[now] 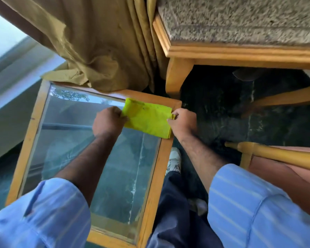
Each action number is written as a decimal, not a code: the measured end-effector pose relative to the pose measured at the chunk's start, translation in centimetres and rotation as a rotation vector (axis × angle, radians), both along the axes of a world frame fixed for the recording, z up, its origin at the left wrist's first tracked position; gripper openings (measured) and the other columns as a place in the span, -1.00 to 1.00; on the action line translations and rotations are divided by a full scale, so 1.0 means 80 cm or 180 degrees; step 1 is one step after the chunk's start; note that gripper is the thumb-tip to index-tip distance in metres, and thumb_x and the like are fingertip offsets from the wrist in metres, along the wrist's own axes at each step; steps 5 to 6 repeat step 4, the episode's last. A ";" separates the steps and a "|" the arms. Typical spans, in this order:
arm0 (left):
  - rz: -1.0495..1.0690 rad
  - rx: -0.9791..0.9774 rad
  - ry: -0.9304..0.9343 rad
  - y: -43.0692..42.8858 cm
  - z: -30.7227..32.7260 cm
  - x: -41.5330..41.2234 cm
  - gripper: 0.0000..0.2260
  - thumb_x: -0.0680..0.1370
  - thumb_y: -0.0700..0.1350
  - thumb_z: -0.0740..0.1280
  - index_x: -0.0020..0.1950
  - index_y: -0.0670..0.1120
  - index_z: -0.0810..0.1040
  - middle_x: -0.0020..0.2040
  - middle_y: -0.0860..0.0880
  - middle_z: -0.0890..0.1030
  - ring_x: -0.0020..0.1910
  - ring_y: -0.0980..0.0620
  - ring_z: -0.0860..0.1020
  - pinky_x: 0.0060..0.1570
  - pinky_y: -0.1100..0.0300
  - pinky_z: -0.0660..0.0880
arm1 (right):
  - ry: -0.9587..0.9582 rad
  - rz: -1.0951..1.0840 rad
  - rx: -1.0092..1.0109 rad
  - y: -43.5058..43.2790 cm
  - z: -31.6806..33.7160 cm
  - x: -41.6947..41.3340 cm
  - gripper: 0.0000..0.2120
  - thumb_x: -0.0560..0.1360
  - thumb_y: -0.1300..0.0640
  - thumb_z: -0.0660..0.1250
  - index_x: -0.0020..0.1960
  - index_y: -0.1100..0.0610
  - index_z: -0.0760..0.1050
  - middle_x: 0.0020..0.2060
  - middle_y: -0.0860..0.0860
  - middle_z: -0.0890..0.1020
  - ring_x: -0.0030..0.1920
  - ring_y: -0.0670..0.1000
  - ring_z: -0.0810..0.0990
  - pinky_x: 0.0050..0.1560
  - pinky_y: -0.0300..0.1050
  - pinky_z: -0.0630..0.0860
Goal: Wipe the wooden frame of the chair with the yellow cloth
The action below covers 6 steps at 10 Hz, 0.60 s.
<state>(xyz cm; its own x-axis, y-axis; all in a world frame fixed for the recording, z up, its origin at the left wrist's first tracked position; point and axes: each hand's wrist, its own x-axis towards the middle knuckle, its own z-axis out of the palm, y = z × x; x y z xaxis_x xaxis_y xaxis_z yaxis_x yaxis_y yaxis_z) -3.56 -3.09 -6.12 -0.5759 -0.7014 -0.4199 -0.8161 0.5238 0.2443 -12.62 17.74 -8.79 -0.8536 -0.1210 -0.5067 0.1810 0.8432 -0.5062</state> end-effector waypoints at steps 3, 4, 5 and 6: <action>-0.0195 -0.0228 -0.0238 0.011 -0.043 0.009 -0.66 0.52 0.04 0.50 0.22 -0.04 0.58 0.21 -0.20 0.66 0.20 -0.27 0.62 0.04 -0.05 0.53 | 0.0467 0.0590 0.0668 0.018 -0.035 0.003 -0.23 0.48 -0.16 0.48 0.48 0.27 0.33 0.51 0.27 0.37 0.54 0.24 0.31 0.48 0.10 0.35; -0.0647 -0.0477 -0.0053 0.026 -0.026 0.021 -0.32 0.62 0.13 0.35 0.60 -0.19 0.23 0.62 -0.22 0.30 0.63 -0.22 0.26 0.57 -0.15 0.25 | 0.1261 0.0955 0.1130 0.044 -0.019 0.003 -0.02 0.57 -0.38 0.16 0.64 0.30 -0.07 0.66 0.29 0.00 0.68 0.24 -0.05 0.66 0.20 0.00; -0.0647 -0.0477 -0.0053 0.026 -0.026 0.021 -0.32 0.62 0.13 0.35 0.60 -0.19 0.23 0.62 -0.22 0.30 0.63 -0.22 0.26 0.57 -0.15 0.25 | 0.1261 0.0955 0.1130 0.044 -0.019 0.003 -0.02 0.57 -0.38 0.16 0.64 0.30 -0.07 0.66 0.29 0.00 0.68 0.24 -0.05 0.66 0.20 0.00; -0.0647 -0.0477 -0.0053 0.026 -0.026 0.021 -0.32 0.62 0.13 0.35 0.60 -0.19 0.23 0.62 -0.22 0.30 0.63 -0.22 0.26 0.57 -0.15 0.25 | 0.1261 0.0955 0.1130 0.044 -0.019 0.003 -0.02 0.57 -0.38 0.16 0.64 0.30 -0.07 0.66 0.29 0.00 0.68 0.24 -0.05 0.66 0.20 0.00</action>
